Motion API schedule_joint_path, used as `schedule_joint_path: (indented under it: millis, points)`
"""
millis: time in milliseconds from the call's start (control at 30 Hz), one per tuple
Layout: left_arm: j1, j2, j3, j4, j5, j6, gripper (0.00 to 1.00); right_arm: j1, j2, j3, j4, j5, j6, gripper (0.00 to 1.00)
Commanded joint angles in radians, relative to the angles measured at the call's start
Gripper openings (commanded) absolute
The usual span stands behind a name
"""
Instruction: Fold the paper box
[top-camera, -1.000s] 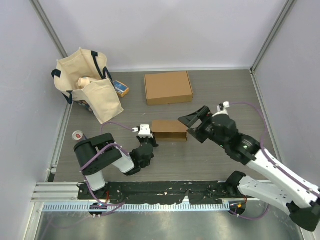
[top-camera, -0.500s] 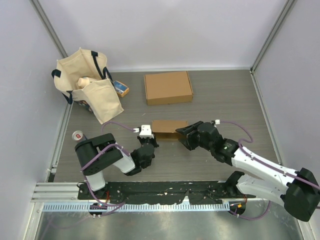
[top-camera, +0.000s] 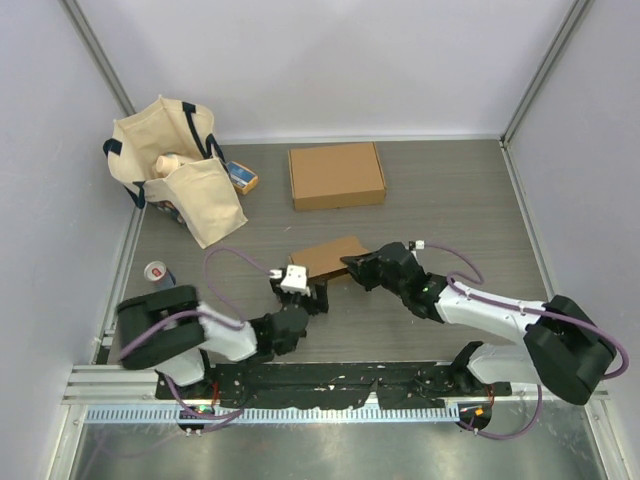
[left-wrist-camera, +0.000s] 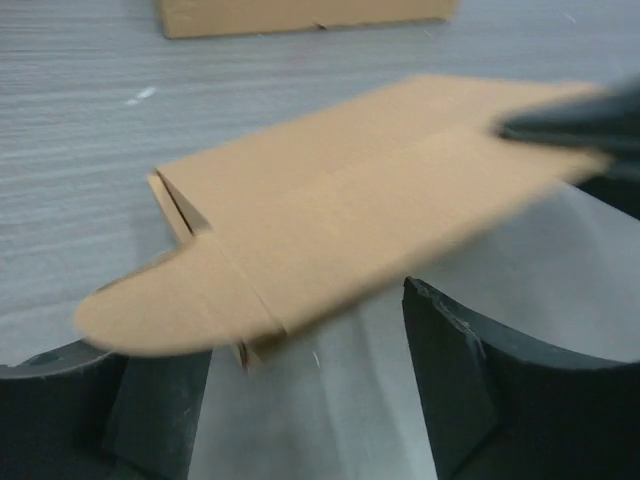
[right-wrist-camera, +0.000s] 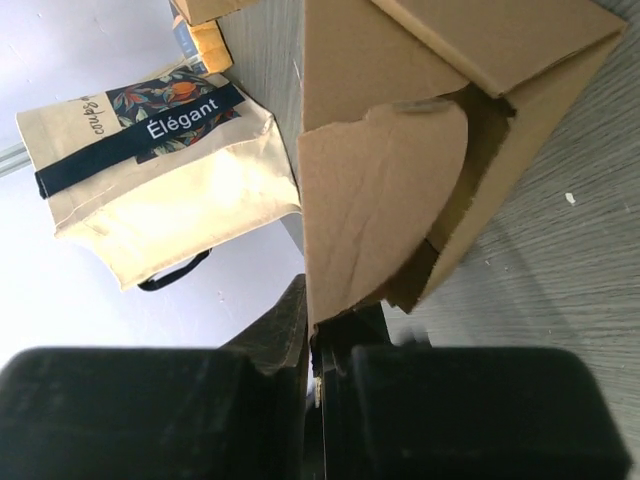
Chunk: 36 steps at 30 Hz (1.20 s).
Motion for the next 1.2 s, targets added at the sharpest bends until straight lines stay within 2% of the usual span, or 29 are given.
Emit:
schedule_joint_path:
  millis: [0,33,67,100,133,167,233,267,300,333,367,400,433,467,500,533,567,633,667,700,733,767,800,900,967,1000,1067,1100,1167]
  points:
    - [-0.163,-0.446,-0.038,-0.61,0.075,-0.217,0.78,0.006,0.033,-0.057,0.103,0.028,0.024,0.13]
    - [-0.186,-0.539,-0.043,-0.691,0.109,-0.237,0.78,0.005,0.037,-0.072,0.131,0.03,0.024,0.14]
    - [-0.21,-0.618,-0.069,-0.768,0.243,-0.231,0.74,0.005,0.043,-0.089,0.143,0.033,0.02,0.16]
    - [-0.218,-0.694,-0.084,-0.785,0.319,-0.201,0.69,0.005,0.047,-0.112,0.152,0.037,0.018,0.16]
    - [-0.22,-0.846,-0.086,-0.898,0.365,-0.205,0.68,0.003,0.053,-0.123,0.178,0.039,0.012,0.16]
    - [-0.215,-0.909,-0.06,-0.958,0.473,-0.191,0.68,0.005,0.067,-0.135,0.206,0.041,0.003,0.16]
    - [-0.214,-1.039,-0.029,-1.067,0.542,-0.138,0.7,0.005,0.101,-0.146,0.235,0.038,-0.02,0.2]
    - [-0.204,-1.053,0.02,-1.088,0.481,-0.135,0.7,0.005,0.113,-0.146,0.251,0.015,-0.035,0.22]
    - [-0.188,-1.049,0.047,-1.118,0.45,-0.135,0.67,0.005,0.124,-0.15,0.275,0.001,-0.055,0.25]
    - [-0.157,-1.031,0.08,-1.134,0.453,-0.121,0.61,0.005,0.132,-0.153,0.304,-0.012,-0.093,0.34]
    - [-0.043,-0.947,0.147,-1.131,0.489,-0.112,0.59,0.006,0.13,-0.157,0.307,-0.025,-0.114,0.38]
    - [0.034,-0.896,0.176,-1.112,0.666,-0.112,0.54,0.008,0.126,-0.169,0.309,-0.032,-0.132,0.41]
    - [0.111,-0.83,0.213,-1.055,0.742,-0.127,0.44,0.009,0.104,-0.176,0.306,-0.035,-0.152,0.46]
    - [0.235,-0.717,0.225,-1.027,0.799,-0.185,0.4,0.008,0.087,-0.183,0.297,-0.041,-0.204,0.48]
    - [0.28,-0.649,0.235,-0.998,0.873,-0.202,0.39,0.008,0.066,-0.193,0.269,-0.039,-0.225,0.51]
    - [0.315,-0.597,0.242,-0.908,0.914,-0.207,0.33,0.008,0.019,-0.201,0.265,-0.036,-0.261,0.56]
    - [0.343,-0.498,0.241,-0.858,0.936,-0.214,0.33,0.008,-0.008,-0.207,0.257,-0.039,-0.34,0.6]
    - [0.352,-0.408,0.245,-0.731,1.025,-0.216,0.28,-0.001,-0.064,-0.197,0.202,-0.116,-0.47,0.65]
    - [0.352,-0.357,0.247,-0.695,1.043,-0.22,0.26,-0.003,-0.084,-0.175,0.156,-0.139,-0.623,0.66]
    - [0.352,-0.283,0.246,-0.66,1.063,-0.23,0.25,0.0,-0.103,-0.177,0.124,-0.236,-0.702,0.69]
    - [0.352,-0.251,0.241,-0.611,1.082,-0.231,0.24,-0.008,-0.126,-0.172,0.099,-0.295,-0.776,0.66]
    - [0.351,-0.23,0.232,-0.588,1.079,-0.239,0.23,-0.027,-0.15,-0.148,-0.008,-0.306,-0.866,0.62]
    - [0.351,-0.214,0.22,-0.548,1.07,-0.253,0.23,-0.038,-0.225,-0.115,-0.139,-0.282,-0.998,0.61]
    - [0.352,-0.217,0.166,-0.522,1.016,-0.26,0.25,-0.116,-0.285,-0.028,-0.295,-0.409,-1.23,0.61]
    - [0.351,-0.219,0.15,-0.52,1.002,-0.256,0.26,-0.178,-0.276,0.052,-0.361,-0.453,-1.293,0.6]
    - [0.351,-0.222,0.146,-0.523,1.005,-0.247,0.27,-0.257,-0.231,0.069,-0.377,-0.485,-1.34,0.59]
    - [0.352,-0.256,0.144,-0.537,1.025,-0.24,0.31,-0.339,-0.145,0.118,-0.357,-0.646,-1.39,0.57]
    - [0.351,-0.277,0.144,-0.577,1.025,-0.237,0.4,-0.388,-0.05,0.13,-0.305,-0.686,-1.426,0.56]
    - [0.351,-0.36,0.143,-0.612,1.025,-0.237,0.52,-0.406,0.041,0.2,-0.28,-0.737,-1.471,0.56]
